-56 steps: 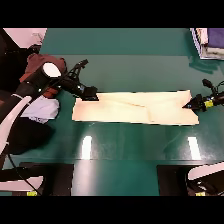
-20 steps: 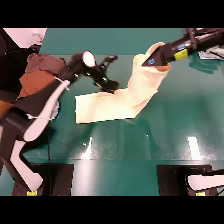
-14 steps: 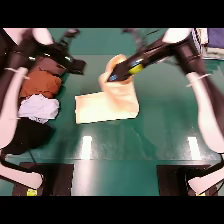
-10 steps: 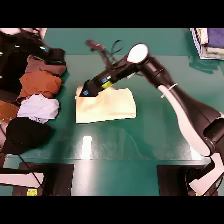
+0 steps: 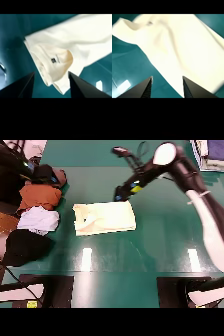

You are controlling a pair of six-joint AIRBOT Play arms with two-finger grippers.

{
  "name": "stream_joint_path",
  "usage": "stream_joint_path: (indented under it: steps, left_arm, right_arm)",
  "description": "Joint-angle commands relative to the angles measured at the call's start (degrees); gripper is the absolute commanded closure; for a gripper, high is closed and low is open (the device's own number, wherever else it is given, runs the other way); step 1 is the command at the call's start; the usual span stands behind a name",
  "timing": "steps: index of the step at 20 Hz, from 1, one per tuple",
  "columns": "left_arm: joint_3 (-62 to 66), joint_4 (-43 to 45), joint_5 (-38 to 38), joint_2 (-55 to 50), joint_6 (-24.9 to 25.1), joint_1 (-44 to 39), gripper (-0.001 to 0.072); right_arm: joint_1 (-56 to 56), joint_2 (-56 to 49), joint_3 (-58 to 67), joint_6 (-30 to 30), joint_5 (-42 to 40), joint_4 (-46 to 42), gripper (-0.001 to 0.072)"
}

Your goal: Fold the shirts.

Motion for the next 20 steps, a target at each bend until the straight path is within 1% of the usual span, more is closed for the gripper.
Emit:
stream_joint_path:
  steps: [1, 2, 3, 5, 7, 9, 11, 14, 15, 16, 17, 18, 20]
  left_arm:
    - [-11.28, -3.91, -0.22, 0.44, 1.51, -1.97, 0.0213]
    - [-14.40, -3.96, 0.50, 0.83, 2.43, -3.13, 0.0213]
    - [-17.42, -3.96, 1.20, 1.25, 2.69, -4.46, 0.0212]
    - [-22.80, -3.93, 2.71, 2.78, 3.80, -6.40, 0.0212]
    - [-26.75, -3.78, 3.43, 4.11, 3.85, -6.71, 0.0212]
    - [-28.17, -2.54, 2.69, 4.35, 3.82, -6.71, 0.0212]
    - [-29.18, -3.17, 3.10, 4.35, 3.85, -6.78, 0.0212]
    - [-31.15, -3.78, 6.34, 4.35, 3.87, -6.78, 0.0214]
    - [-31.65, -3.48, 6.43, 4.35, 4.04, -6.78, 0.0287]
    - [-31.89, -3.10, 5.75, 4.35, 5.64, -6.78, 0.0627]
    - [-31.89, -2.32, 4.50, 4.42, 6.88, -6.78, 0.0683]
    - [-31.95, -0.94, 3.13, 4.68, 6.88, -6.78, 0.0683]
    - [-34.21, 3.37, 3.50, 7.06, 6.82, -6.78, 0.0684]
  right_arm:
    - [-8.20, 7.65, -10.49, 1.86, 2.05, -2.64, 0.0211]
    - [-9.92, 9.51, -14.12, 1.90, 2.01, -2.64, 0.0164]
    - [-11.43, 10.97, -17.16, 2.03, 1.90, -2.64, 0.0153]
    - [-13.51, 13.07, -22.34, 2.27, 0.98, -2.64, 0.0153]
    - [-14.36, 14.73, -26.51, 2.43, -0.98, -2.60, 0.0153]
    - [-14.29, 15.87, -29.83, 2.69, -2.97, -2.58, 0.0153]
    - [-13.94, 16.74, -32.04, 2.69, -4.26, -1.60, 0.0154]
    - [-13.97, 16.87, -33.42, 2.69, -5.05, 1.90, 0.0154]
    - [-13.94, 17.03, -33.38, 2.73, -4.85, 1.92, 0.0154]
    - [-13.97, 17.14, -33.38, 2.73, -4.46, 1.86, 0.0155]
    - [-14.10, 17.20, -33.38, 2.75, -3.52, 1.79, 0.0155]
    - [-14.19, 17.31, -33.38, 2.86, -2.32, 1.77, 0.0155]
    - [-14.19, 17.86, -33.40, 3.37, 0.17, 1.31, 0.0155]
